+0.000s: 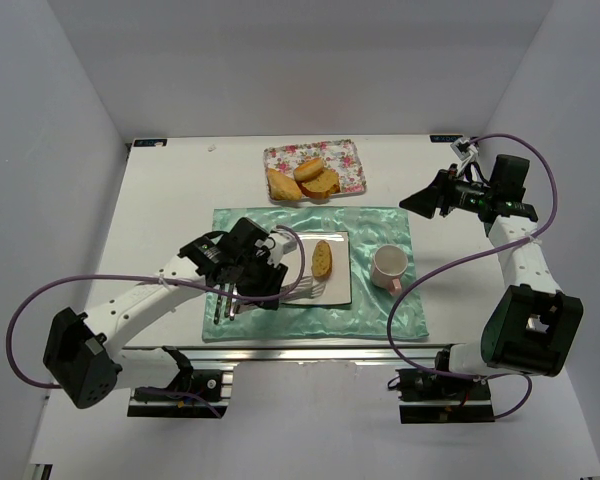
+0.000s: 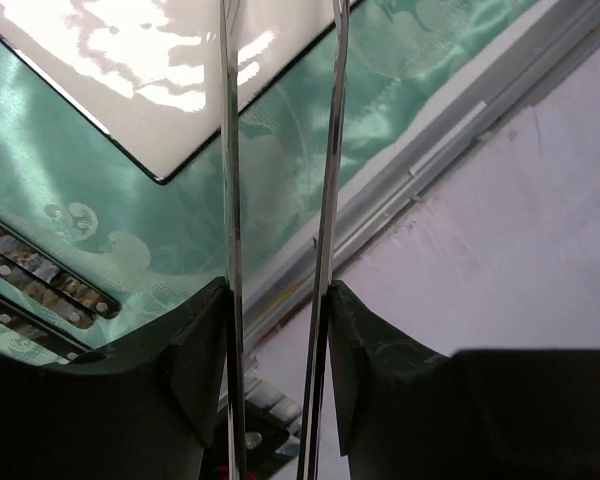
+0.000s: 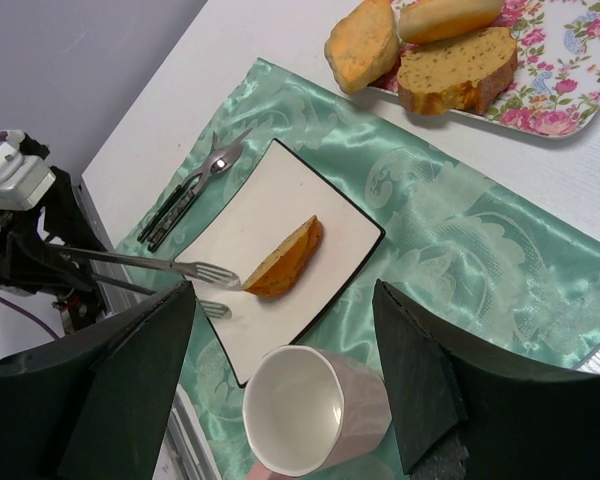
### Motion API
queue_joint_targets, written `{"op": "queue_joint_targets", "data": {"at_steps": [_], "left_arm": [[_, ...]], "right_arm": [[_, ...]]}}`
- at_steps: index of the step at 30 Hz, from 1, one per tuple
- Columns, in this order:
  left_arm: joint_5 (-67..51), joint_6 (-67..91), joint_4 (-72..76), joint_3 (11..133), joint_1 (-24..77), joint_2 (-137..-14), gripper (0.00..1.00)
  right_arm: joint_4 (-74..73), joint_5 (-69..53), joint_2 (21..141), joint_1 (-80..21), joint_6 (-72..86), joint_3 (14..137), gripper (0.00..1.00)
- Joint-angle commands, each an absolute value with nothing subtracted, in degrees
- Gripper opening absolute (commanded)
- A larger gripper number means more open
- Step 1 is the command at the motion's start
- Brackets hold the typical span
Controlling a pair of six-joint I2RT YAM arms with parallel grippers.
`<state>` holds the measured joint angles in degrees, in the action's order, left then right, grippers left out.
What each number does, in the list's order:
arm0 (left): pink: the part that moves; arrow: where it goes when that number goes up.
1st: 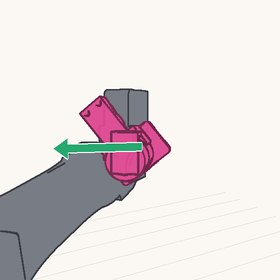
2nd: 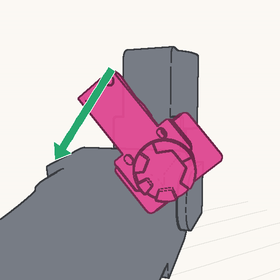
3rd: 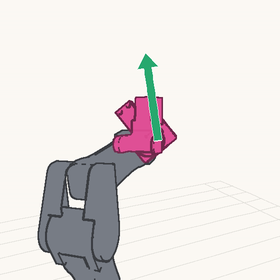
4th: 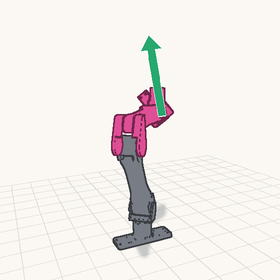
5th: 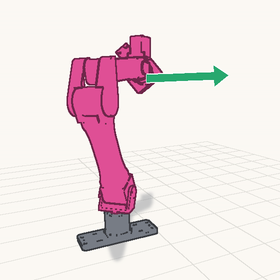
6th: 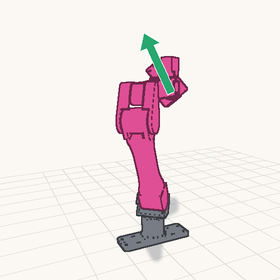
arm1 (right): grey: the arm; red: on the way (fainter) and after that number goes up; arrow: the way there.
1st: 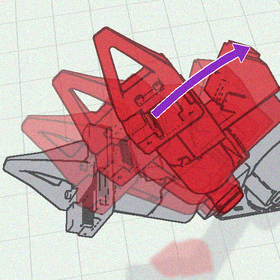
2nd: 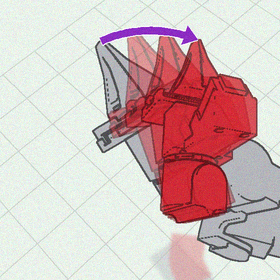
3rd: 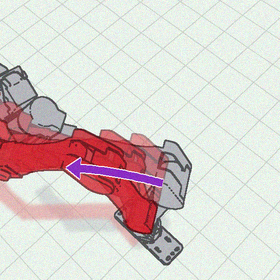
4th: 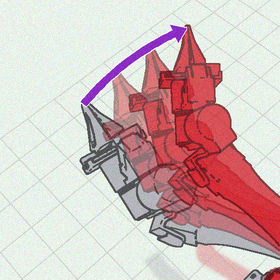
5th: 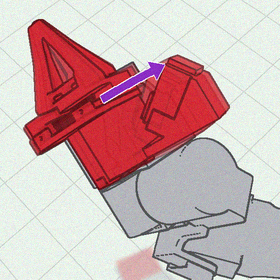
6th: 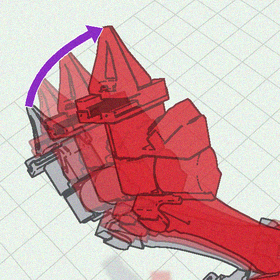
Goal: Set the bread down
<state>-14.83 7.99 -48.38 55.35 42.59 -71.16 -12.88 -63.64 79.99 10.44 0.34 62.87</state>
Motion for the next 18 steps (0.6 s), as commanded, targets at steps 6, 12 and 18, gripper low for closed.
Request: {"op": "queue_joint_targets", "data": {"at_steps": [6,12,18], "left_arm": [[-16.1,10.54,-53.52,63.79,42.72,-64.61,0.45],[-10.55,14.06,-53.0,68.46,42.8,-63.19,0.37],[0.68,14.59,-46.42,72.15,42.54,-68.11,0.49]], "right_arm": [[-10.37,-65.3,79.28,10.55,1.41,62.67,0.77],[-9.49,-65.39,79.8,10.63,2.11,62.49,0.77],[-9.49,-65.65,79.98,10.63,2.11,62.4,0.77]]}}
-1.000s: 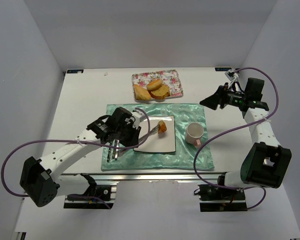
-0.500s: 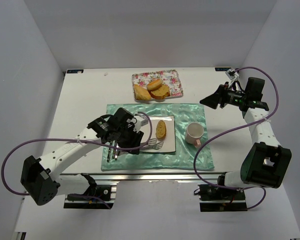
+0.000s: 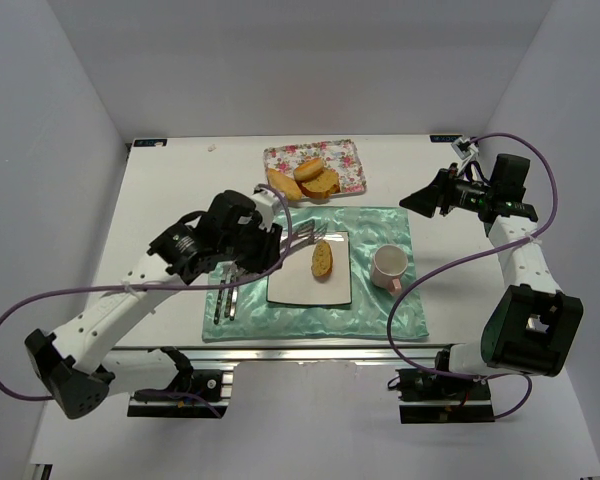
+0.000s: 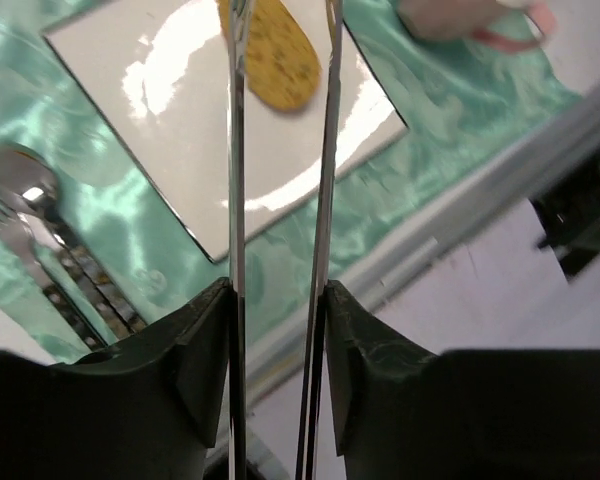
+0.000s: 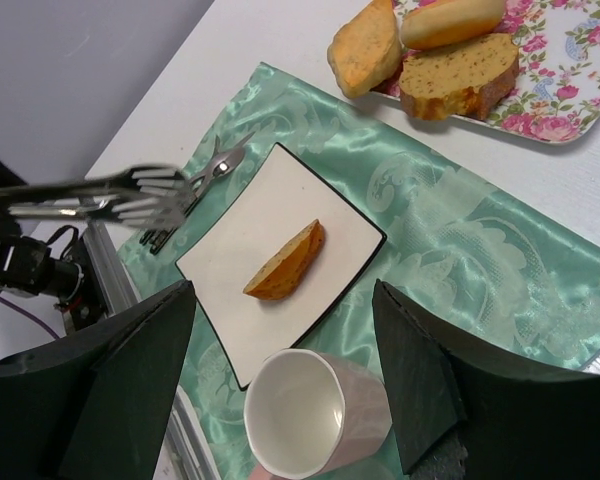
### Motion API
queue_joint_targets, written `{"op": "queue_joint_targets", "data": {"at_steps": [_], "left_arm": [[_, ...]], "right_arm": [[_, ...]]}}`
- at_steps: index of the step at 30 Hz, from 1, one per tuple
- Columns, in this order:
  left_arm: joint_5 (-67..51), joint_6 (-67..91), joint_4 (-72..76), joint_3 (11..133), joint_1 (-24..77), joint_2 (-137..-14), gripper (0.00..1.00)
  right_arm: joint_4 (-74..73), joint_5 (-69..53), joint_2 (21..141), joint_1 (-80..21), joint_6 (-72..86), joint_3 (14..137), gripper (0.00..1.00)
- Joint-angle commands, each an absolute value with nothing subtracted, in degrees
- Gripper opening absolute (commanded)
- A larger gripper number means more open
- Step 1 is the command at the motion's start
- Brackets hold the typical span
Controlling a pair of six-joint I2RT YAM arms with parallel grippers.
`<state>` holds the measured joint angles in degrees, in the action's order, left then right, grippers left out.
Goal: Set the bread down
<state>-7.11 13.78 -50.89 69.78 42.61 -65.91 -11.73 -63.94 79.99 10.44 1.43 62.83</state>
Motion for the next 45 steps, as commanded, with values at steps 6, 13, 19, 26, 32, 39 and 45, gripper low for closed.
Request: {"op": "queue_joint_targets", "data": {"at_steps": [6,13,19,26,32,39,45], "left_arm": [[6.76,7.66,-38.5,79.26,36.74,-81.11,0.51],[14.32,-7.63,-35.69,90.96,34.54,-96.14,0.53],[11.79,-11.95,-32.61,96.5,33.4,-104.14,0.53],[10.37,-12.83,-31.73,100.72,33.13,-110.56,0.56],[8.53,-12.83,-31.11,102.48,32.52,-114.08,0.58],[9.93,-11.52,-29.97,102.74,32.08,-116.45,0.42],[11.77,-10.9,-29.62,105.11,32.08,-116.11,0.13]], "right_arm": [[-9.32,-65.83,79.72,10.63,2.2,62.23,0.77],[-8.79,-66.97,80.42,10.63,2.72,62.31,0.77],[-8.26,-67.06,80.77,10.63,2.99,62.49,0.77],[-8.0,-67.5,81.3,10.55,3.16,62.4,0.77],[-7.82,-67.59,81.56,10.63,3.16,62.67,0.77],[-7.21,-67.76,81.65,10.55,3.87,62.93,0.77],[-7.47,-67.68,81.12,10.64,3.78,62.58,0.77]]}}
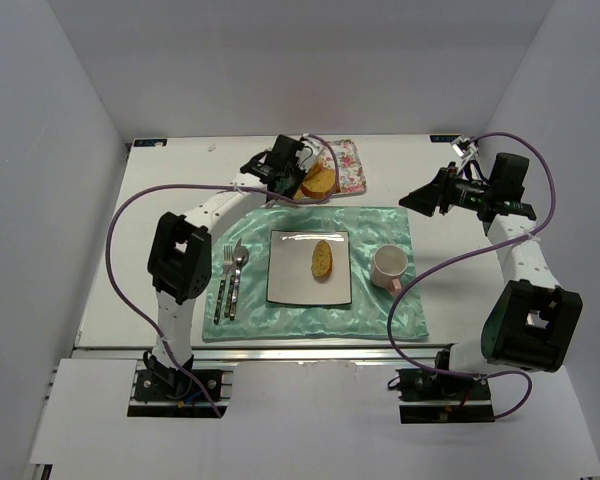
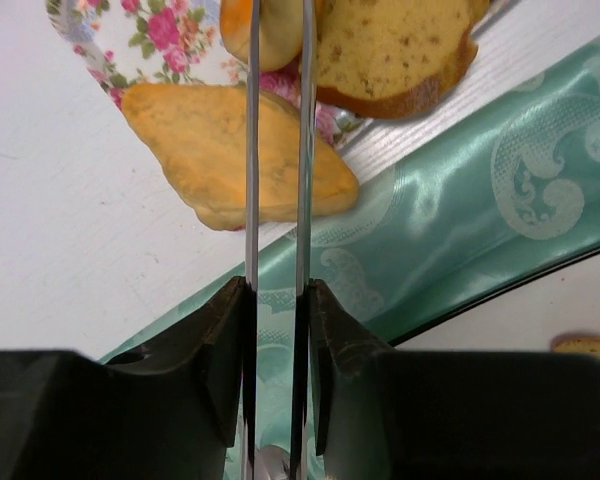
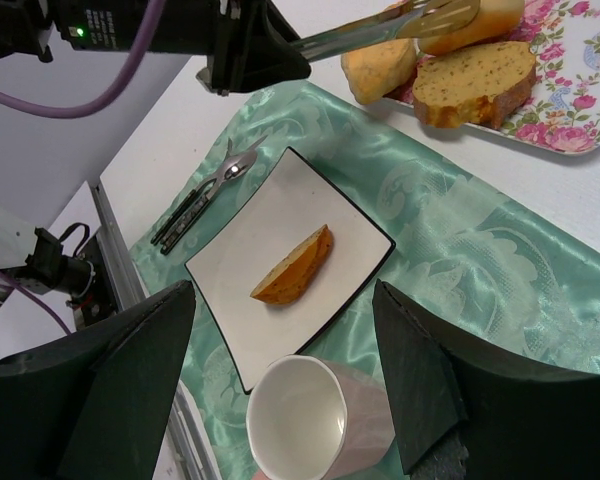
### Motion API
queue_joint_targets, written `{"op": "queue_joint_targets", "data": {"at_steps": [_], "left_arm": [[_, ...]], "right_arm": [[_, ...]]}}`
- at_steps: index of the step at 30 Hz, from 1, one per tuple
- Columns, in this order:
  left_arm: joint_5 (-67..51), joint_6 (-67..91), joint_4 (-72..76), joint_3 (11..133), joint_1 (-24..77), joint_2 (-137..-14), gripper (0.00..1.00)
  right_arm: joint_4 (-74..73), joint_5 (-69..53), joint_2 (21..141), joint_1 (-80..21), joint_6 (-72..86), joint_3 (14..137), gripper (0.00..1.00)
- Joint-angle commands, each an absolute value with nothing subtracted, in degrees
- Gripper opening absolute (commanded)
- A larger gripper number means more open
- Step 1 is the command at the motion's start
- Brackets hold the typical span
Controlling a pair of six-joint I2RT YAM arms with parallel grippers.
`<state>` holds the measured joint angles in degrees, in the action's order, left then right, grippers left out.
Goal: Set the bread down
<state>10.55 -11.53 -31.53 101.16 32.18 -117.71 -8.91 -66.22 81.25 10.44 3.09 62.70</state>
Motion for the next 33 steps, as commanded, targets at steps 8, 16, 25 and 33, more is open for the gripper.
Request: {"op": "queue_joint_targets", "data": {"at_steps": [8,16,25,33], "left_arm": [[13.45,-8.62,-29.0,111.53,31.12,-112.15,0.0],[3.09,-5.19,-32.52,102.48,30.5,-98.09,0.0],[-6.06,1.84,-42.35,77.97,36.64,-74.98,0.0],[-2.92,5.45,-46.85,66.19,43.15,-71.72,0.0]], "right_arm": [[-7.56,-67.76,80.77,10.63,3.87,62.4,0.77],[-7.91,-67.24,80.42,10.63,3.6,62.67,0.77],[-9.75,-67.15,81.82,10.55,2.21,64.24,0.77],[-11.86,-67.59,82.97,10.02,1.85,66.8,0.77]]}}
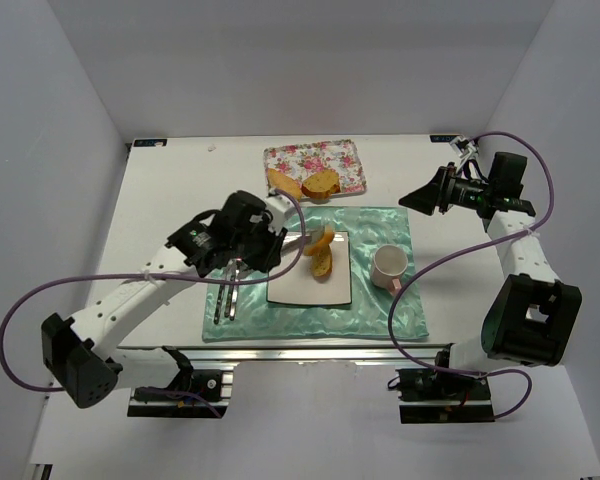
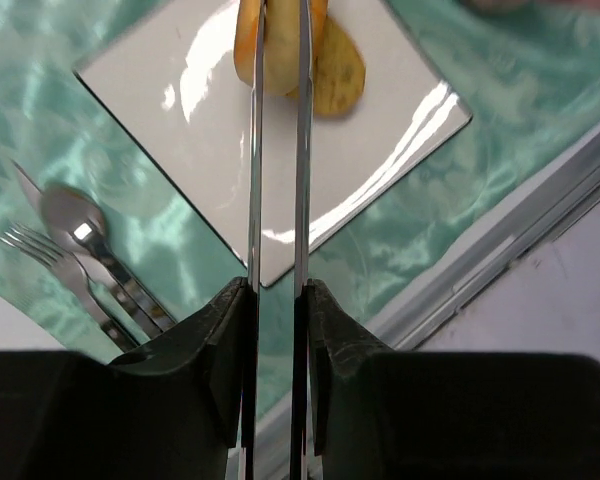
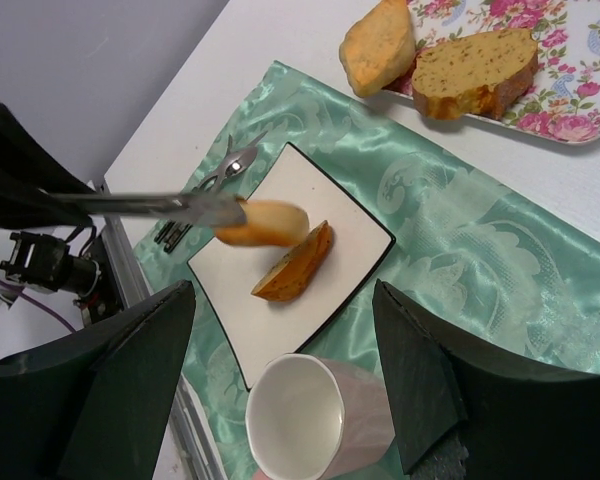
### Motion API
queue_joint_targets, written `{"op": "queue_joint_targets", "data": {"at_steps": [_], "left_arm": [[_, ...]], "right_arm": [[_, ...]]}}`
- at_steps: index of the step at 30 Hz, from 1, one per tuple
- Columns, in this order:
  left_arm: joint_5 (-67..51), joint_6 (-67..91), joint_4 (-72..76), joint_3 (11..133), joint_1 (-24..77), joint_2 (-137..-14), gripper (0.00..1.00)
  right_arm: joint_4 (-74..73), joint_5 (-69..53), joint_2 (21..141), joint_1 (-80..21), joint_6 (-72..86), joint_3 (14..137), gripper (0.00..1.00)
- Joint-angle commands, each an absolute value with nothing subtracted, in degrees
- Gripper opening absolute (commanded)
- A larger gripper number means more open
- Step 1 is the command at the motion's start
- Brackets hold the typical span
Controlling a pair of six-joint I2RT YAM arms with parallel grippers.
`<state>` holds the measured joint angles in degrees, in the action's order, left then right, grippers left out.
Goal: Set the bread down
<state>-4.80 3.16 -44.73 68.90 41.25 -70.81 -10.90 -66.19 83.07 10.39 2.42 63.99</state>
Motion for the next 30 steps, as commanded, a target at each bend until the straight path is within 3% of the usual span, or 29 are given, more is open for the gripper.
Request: {"op": "queue_joint_targets", "data": {"at_steps": [1,8,11,12,16,30], "left_arm": [[-1.68,5.88,-46.58,65.57,44.11,-72.07,0.0],[0.27,5.54,-42.8,62.23,45.0,-72.59,0.01],[-2.19,5.54,-44.03,62.05,46.4,-73.48,0.23],[-2.55,5.62,-44.12,61.53,46.93,-73.3,0.37],[-5.0,6.94,-44.74,60.47,47.46,-70.32,0.53],[-3.45,11.42,-48.16,60.46,47.9,-65.66,0.57]], "right_arm": [[-11.87,-67.5,82.88,10.02,1.76,66.97,0.77],[-12.66,-67.06,81.21,10.02,1.32,65.83,0.77],[-12.57,-66.88,81.04,10.02,1.23,65.57,0.77],[-12.66,-66.88,81.12,9.93,1.14,65.57,0.77],[-12.39,-66.97,81.3,9.93,1.14,65.39,0.77],[-11.95,-67.15,81.74,10.02,1.41,65.3,0.77]]}}
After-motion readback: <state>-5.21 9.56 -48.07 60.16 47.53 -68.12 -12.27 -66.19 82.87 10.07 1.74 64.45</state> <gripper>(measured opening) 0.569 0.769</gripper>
